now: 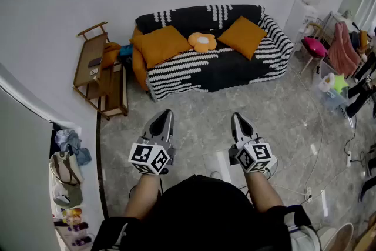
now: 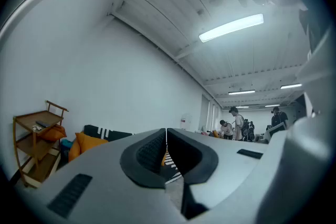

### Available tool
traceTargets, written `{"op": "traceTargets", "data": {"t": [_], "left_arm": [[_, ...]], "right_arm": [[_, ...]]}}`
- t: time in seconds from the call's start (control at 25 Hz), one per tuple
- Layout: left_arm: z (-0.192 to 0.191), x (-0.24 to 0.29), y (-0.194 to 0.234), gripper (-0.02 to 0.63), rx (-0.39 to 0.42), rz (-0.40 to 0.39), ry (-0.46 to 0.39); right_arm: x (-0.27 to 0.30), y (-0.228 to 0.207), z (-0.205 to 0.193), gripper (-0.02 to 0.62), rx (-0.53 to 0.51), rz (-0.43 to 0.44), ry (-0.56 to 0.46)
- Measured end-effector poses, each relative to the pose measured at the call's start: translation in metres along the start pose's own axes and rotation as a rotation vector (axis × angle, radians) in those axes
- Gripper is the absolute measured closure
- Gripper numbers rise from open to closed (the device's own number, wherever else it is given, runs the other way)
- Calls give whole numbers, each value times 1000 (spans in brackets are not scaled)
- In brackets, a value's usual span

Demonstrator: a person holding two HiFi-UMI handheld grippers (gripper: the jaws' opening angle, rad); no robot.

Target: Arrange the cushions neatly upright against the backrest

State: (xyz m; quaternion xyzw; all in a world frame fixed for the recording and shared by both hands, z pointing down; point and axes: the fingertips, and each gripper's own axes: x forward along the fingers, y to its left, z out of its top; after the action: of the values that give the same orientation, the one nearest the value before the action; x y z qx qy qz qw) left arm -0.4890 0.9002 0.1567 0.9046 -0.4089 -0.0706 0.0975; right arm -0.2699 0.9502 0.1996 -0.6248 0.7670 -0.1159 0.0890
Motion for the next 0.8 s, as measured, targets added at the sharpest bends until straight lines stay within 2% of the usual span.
{"op": "traceTargets", "data": {"t": [0.24,0.36,0.56,0.64,0.8], "left_arm": [[-2,8,-8,584,23,-4,14],[-6,9,-15,584,5,-1,19],[-6,8,-5,584,3,26,18],[-10,10,-5,584,7,36,30],[-16,23,-8,583,21,56,51]], "right_arm": [[3,-7,-3,568,12,15,7],[0,-12,-6,568,13,26,26],[12,-2,-4,568,-64,59,34],[15,-4,-2,568,-93,64,22],[20,-21,3,563,-77,76,-33]]}}
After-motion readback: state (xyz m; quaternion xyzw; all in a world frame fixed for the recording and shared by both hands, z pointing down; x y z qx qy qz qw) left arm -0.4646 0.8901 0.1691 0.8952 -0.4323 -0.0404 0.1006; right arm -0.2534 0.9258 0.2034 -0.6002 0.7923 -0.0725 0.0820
